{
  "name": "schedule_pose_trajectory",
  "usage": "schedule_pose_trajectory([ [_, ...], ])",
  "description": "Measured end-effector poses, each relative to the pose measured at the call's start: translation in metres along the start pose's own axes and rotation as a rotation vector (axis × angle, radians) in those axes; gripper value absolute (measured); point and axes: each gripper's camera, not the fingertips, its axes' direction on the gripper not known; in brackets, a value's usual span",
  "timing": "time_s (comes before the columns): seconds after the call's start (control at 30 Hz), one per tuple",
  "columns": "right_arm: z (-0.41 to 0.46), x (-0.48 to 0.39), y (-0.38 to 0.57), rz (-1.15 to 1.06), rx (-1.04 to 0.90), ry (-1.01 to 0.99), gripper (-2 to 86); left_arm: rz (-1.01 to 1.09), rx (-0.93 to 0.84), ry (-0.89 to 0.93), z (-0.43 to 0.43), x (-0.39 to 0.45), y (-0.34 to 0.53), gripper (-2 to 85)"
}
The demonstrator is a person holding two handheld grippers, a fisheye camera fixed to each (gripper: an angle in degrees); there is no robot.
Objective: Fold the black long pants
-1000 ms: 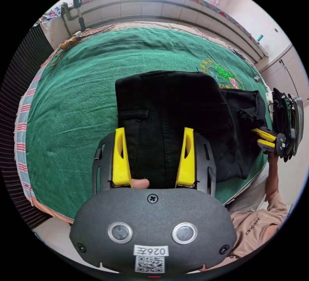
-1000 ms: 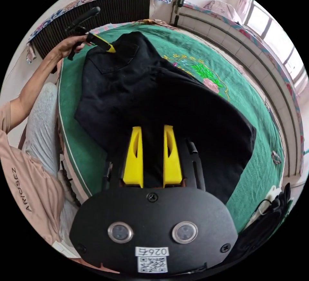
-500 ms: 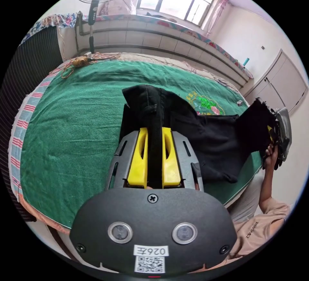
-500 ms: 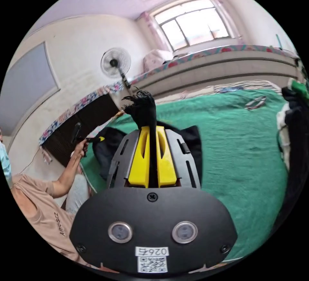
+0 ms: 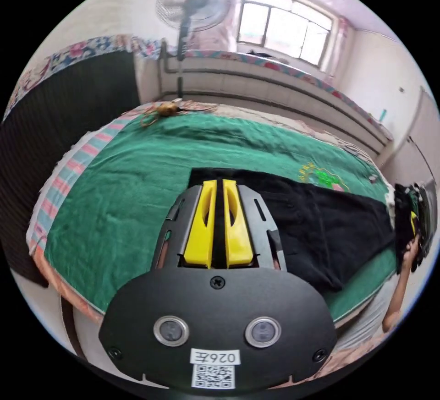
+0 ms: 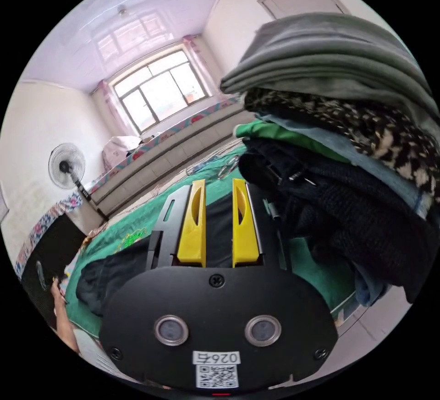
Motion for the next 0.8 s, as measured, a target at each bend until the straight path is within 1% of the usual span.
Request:
schedule_pose_trajectory([
  [0.03, 0.009, -0.014, 0.0, -0.075, -0.036, -0.039, 6.1, 0.078, 0.004, 0.099, 0.002, 0.014, -0.001, 1.0],
  [0.07, 0.024, -0.031, 0.0, -0.157, -0.105, -0.075, 6.0, 0.145, -0.016, 0.155, 0.009, 0.028, -0.004, 1.3],
  [0.1, 0.033, -0.039, 0.0, -0.197, -0.148, -0.09, 6.2, 0.173, -0.032, 0.165, 0.013, 0.034, -0.005, 1.4],
  [0.17, 0.07, -0.072, 0.005, -0.342, -0.302, -0.161, 6.7, 0.277, -0.111, 0.208, 0.038, 0.057, -0.01, 6.6],
  [0.2, 0.08, -0.079, 0.007, -0.371, -0.336, -0.166, 6.8, 0.294, -0.135, 0.222, 0.045, 0.06, -0.01, 7.9],
  [0.27, 0.117, -0.105, 0.017, -0.473, -0.453, -0.146, 9.0, 0.303, -0.237, 0.272, 0.072, 0.068, -0.012, 12.8],
  [0.3, 0.126, -0.109, 0.021, -0.492, -0.482, -0.134, 9.6, 0.302, -0.256, 0.283, 0.078, 0.069, -0.012, 13.2],
  [0.37, 0.162, -0.12, 0.041, -0.526, -0.618, -0.131, 11.3, 0.3, -0.323, 0.269, 0.097, 0.074, -0.008, 13.7],
  [0.4, 0.172, -0.121, 0.048, -0.527, -0.672, -0.143, 11.2, 0.307, -0.315, 0.253, 0.098, 0.076, -0.007, 13.7],
  [0.43, 0.184, -0.122, 0.06, -0.541, -0.717, -0.104, 11.1, 0.338, -0.306, 0.221, 0.095, 0.081, -0.005, 13.4],
  [0.47, 0.177, -0.128, 0.06, -0.599, -0.659, -0.047, 8.1, 0.374, -0.316, 0.188, 0.093, 0.087, -0.004, 13.0],
  [0.53, 0.175, -0.133, 0.061, -0.658, -0.663, -0.04, 4.4, 0.398, -0.313, 0.165, 0.091, 0.092, -0.002, 12.2],
  [0.6, 0.174, -0.127, 0.059, -0.639, -0.654, -0.056, 1.0, 0.395, -0.31, 0.174, 0.088, 0.092, 0.0, 10.9],
  [0.67, 0.171, -0.112, 0.049, -0.554, -0.661, -0.119, -1.0, 0.359, -0.296, 0.212, 0.081, 0.085, 0.001, 7.3],
  [0.8, 0.166, -0.082, 0.034, -0.384, -0.66, -0.253, -1.4, 0.255, -0.268, 0.304, 0.065, 0.071, 0.002, 2.4],
])
